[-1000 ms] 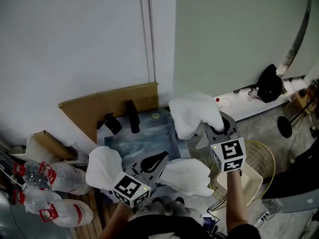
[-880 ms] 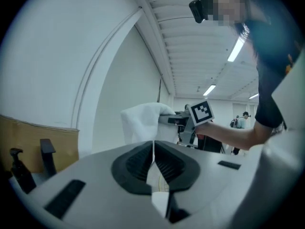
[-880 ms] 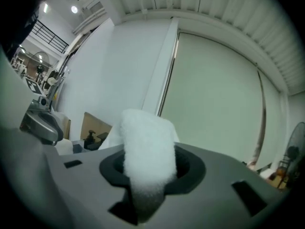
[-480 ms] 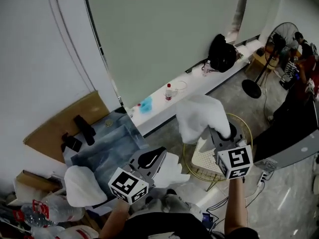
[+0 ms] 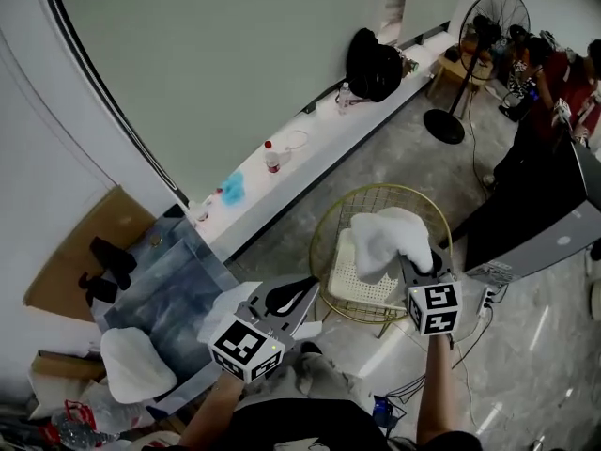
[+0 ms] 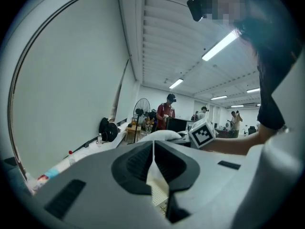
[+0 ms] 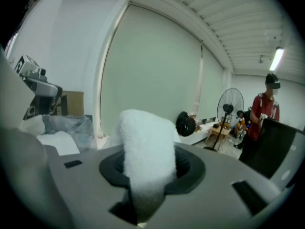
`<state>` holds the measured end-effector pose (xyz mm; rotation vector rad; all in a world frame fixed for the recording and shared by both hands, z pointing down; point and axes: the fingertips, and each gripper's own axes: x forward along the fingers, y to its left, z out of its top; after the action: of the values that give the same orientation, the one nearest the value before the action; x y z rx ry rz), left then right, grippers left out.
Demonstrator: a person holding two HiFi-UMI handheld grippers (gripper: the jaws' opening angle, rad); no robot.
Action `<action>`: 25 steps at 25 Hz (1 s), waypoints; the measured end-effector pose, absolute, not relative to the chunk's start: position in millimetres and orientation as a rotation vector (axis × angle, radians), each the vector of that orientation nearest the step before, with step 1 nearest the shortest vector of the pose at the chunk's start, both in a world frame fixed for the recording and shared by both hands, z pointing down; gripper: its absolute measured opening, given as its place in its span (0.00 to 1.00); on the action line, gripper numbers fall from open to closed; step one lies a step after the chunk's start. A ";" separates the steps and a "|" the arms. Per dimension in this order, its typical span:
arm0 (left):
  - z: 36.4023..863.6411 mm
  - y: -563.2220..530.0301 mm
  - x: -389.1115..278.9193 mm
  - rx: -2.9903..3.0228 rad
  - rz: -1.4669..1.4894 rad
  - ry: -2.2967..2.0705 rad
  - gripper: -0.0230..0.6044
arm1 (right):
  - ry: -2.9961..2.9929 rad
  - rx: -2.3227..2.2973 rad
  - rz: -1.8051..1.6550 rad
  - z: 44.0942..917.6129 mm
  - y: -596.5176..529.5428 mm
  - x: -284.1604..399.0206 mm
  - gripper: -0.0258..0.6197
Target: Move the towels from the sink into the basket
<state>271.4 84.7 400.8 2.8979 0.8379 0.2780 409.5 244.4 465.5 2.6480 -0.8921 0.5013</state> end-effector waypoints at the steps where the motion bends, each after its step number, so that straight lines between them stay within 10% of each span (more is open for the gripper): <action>1: 404.1 89.2 275.0 2.899 0.295 0.843 0.06 | -0.880 2.639 0.547 482.7 253.4 413.0 0.24; 16: 437.6 91.0 303.3 2.916 0.449 0.725 0.06 | -0.976 2.277 1.122 730.1 253.0 446.2 0.26; 25: 451.5 45.8 291.8 2.933 0.517 0.555 0.06 | -1.030 2.159 1.308 792.4 224.9 424.3 0.47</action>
<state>291.8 45.8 451.5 2.9330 0.5551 0.5174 424.3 224.9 792.4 2.1588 -1.0297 1.3081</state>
